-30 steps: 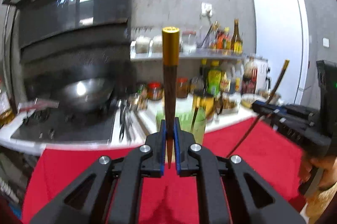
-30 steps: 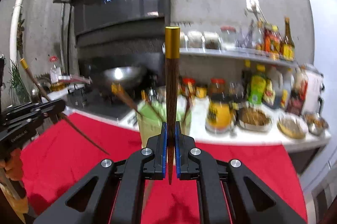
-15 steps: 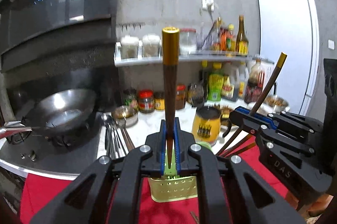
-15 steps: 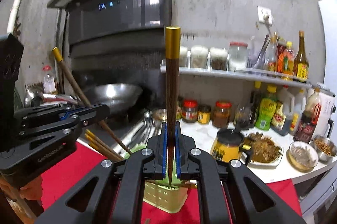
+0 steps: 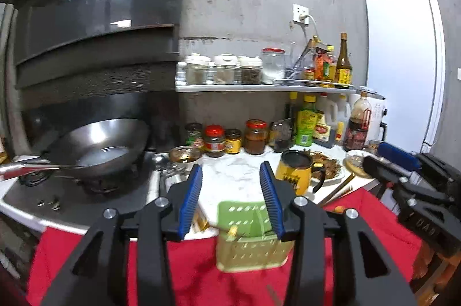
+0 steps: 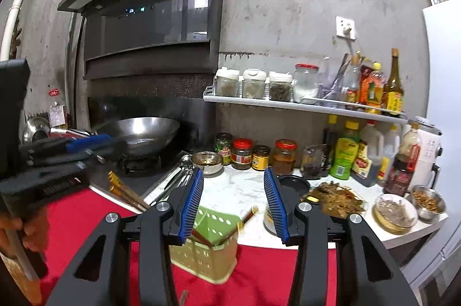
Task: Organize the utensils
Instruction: 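Move both open tools back over the last chopsticks on the table, then close the right tool on one chopstick while the left tool grasps the other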
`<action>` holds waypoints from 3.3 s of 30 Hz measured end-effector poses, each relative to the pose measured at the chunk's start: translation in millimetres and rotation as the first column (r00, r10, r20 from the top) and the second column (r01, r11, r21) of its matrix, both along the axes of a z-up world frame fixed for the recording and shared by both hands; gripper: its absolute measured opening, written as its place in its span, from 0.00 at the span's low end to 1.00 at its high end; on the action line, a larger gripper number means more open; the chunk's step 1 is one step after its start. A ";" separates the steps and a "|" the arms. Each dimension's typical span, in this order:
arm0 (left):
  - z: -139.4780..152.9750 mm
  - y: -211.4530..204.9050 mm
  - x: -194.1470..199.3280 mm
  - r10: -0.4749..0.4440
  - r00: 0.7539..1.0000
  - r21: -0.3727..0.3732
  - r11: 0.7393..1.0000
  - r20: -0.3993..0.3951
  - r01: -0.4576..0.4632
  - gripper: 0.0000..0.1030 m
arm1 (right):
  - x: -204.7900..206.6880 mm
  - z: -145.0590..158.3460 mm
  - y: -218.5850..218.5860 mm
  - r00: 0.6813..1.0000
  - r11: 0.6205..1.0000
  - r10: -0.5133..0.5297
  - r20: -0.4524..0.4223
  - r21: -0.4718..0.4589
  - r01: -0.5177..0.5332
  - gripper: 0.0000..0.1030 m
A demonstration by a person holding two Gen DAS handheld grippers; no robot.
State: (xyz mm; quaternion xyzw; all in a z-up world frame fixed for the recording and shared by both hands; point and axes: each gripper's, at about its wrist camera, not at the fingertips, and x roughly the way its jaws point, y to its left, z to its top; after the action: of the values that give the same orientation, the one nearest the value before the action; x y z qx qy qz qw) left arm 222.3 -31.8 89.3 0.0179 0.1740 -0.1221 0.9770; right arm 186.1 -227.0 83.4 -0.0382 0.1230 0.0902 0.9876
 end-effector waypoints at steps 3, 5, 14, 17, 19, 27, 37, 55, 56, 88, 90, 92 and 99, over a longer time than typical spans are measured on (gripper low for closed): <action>-7.7 7.2 -31.2 0.043 0.999 0.033 0.999 -0.008 -0.043 0.43 | -28.2 -9.2 -6.8 1.000 1.000 -0.005 -0.021 -0.002 0.005 0.44; -22.4 12.0 -50.8 0.071 0.997 0.055 0.996 -0.027 -0.069 0.43 | -46.3 -24.6 -10.2 0.999 1.000 -0.005 -0.053 -0.008 0.004 0.44; -120.0 35.7 -118.0 0.108 0.971 0.090 0.992 -0.213 -0.091 0.43 | -105.5 -116.4 -3.7 0.970 1.000 0.017 -0.242 0.000 -0.018 0.44; -151.8 43.0 -132.9 0.109 0.951 0.071 0.993 -0.288 -0.092 0.43 | -122.0 -148.4 6.8 0.950 0.999 0.036 -0.311 0.004 -0.036 0.44; -168.1 45.7 -139.4 0.113 0.940 0.068 0.993 -0.321 -0.097 0.43 | -128.8 -163.4 13.7 0.937 0.999 0.050 -0.346 0.003 -0.052 0.44; -196.0 57.9 -152.7 0.116 0.917 0.058 0.993 -0.383 -0.101 0.43 | -130.1 -200.8 38.5 0.879 0.993 0.103 -0.465 0.005 -0.114 0.18; -197.1 59.7 -151.3 0.109 0.915 0.048 0.994 -0.389 -0.098 0.43 | -111.7 -214.7 52.7 0.842 0.995 0.099 -0.531 0.026 -0.100 0.12; -201.6 -26.6 -154.1 -0.175 0.876 -0.018 0.982 -0.450 0.187 0.40 | -119.0 -223.3 -1.3 0.841 0.998 -0.029 -0.540 0.038 0.059 0.07; -203.8 -37.8 -154.7 -0.196 0.868 -0.019 0.977 -0.456 0.211 0.40 | -120.5 -223.6 -3.6 0.842 0.997 -0.032 -0.539 0.042 0.064 0.07; -222.8 -24.0 -188.3 -0.136 0.879 0.143 0.964 -0.457 0.223 0.26 | -192.1 -233.4 -17.1 0.901 0.998 0.067 -0.429 0.016 -0.067 0.30; -223.4 -21.7 -191.2 -0.135 0.882 0.132 0.968 -0.451 0.216 0.26 | -195.1 -234.1 -18.6 0.902 0.998 0.066 -0.426 0.018 -0.065 0.30; -224.0 -22.1 -191.3 -0.130 0.887 0.130 0.970 -0.443 0.207 0.26 | -196.8 -234.5 -19.6 0.905 0.998 0.059 -0.421 0.019 -0.057 0.28; -225.2 -25.3 -189.9 -0.073 0.901 0.183 0.969 -0.428 0.166 0.14 | -199.1 -234.8 -23.1 0.907 0.998 0.061 -0.416 0.029 -0.054 0.19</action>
State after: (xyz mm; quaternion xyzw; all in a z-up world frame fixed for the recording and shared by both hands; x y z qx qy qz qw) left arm 32.4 -57.1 -135.8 0.1075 0.3900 -0.1635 0.8998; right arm -13.0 -250.1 -151.4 -0.0135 0.3288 0.1262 0.9358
